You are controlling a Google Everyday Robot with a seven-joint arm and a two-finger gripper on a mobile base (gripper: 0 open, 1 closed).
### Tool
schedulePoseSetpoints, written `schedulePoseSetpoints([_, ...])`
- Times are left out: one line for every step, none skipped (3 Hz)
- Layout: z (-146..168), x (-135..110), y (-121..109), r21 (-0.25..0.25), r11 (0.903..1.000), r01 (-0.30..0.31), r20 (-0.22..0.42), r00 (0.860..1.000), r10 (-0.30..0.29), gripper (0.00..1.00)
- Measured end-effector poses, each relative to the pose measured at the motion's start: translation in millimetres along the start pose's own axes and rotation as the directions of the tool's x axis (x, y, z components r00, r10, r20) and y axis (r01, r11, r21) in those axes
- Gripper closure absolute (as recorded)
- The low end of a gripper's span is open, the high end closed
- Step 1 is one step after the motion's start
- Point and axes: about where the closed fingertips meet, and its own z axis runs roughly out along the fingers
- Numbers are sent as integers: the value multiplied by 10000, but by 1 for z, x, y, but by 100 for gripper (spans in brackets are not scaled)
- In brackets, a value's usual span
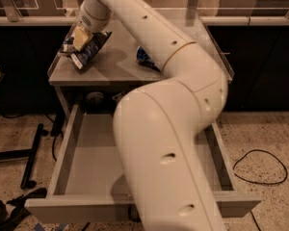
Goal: Place blue chip bag into top drawer
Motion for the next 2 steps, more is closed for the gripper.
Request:
schedulePoseSetpoints([-81,-8,9,267,9988,406,1352,9898,-439,100])
schedulePoseSetpoints([-139,8,41,148,9964,836,1994,9762,-849,100])
